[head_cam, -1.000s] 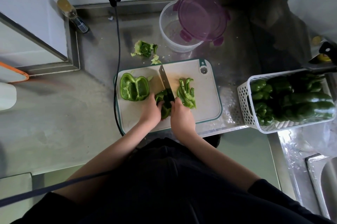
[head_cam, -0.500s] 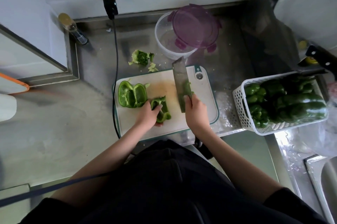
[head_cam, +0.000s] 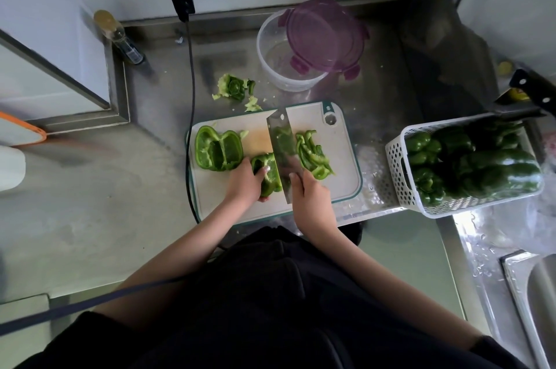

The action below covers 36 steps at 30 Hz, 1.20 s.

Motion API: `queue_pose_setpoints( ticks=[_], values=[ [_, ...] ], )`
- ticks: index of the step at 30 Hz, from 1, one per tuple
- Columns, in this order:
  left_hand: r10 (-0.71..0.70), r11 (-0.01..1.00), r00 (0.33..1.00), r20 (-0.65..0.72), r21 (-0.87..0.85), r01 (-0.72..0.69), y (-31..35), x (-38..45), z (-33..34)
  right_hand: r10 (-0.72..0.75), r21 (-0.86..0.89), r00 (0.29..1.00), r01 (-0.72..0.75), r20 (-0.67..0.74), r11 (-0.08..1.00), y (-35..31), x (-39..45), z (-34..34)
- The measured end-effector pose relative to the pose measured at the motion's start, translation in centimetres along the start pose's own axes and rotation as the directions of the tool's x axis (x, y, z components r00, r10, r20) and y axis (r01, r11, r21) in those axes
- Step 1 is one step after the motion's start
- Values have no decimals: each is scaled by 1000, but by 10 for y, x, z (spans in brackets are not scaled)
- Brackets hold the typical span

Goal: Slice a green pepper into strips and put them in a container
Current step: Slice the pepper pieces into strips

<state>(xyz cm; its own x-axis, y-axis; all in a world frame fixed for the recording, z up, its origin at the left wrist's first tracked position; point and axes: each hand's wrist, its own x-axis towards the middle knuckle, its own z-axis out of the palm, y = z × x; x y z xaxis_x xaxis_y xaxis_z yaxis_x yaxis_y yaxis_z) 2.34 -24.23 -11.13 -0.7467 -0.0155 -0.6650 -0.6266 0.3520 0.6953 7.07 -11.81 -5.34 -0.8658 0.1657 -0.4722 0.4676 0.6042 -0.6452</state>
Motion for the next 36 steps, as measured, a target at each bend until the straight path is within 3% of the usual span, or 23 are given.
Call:
queue_pose_setpoints(
  ticks=[14, 20, 25, 36],
  values=[
    [42, 996, 999, -26, 81, -40, -1, -3, 2, 10, 35, 1000, -9, -30, 999, 3, -4, 10],
    [50, 997, 998, -49, 69, -46, -4, -2, 3, 46, -28, 999, -46, 12, 999, 8, 0, 24],
    [140, 973, 985, -104, 201, -117, -9, 1, 6, 39, -123, 999, -40, -8, 992, 6, 1, 32],
    [174, 968, 978, -116, 204, -148, -14, 4, 8, 64, -159, 998, -66, -21, 985, 4, 8, 35]
  ],
)
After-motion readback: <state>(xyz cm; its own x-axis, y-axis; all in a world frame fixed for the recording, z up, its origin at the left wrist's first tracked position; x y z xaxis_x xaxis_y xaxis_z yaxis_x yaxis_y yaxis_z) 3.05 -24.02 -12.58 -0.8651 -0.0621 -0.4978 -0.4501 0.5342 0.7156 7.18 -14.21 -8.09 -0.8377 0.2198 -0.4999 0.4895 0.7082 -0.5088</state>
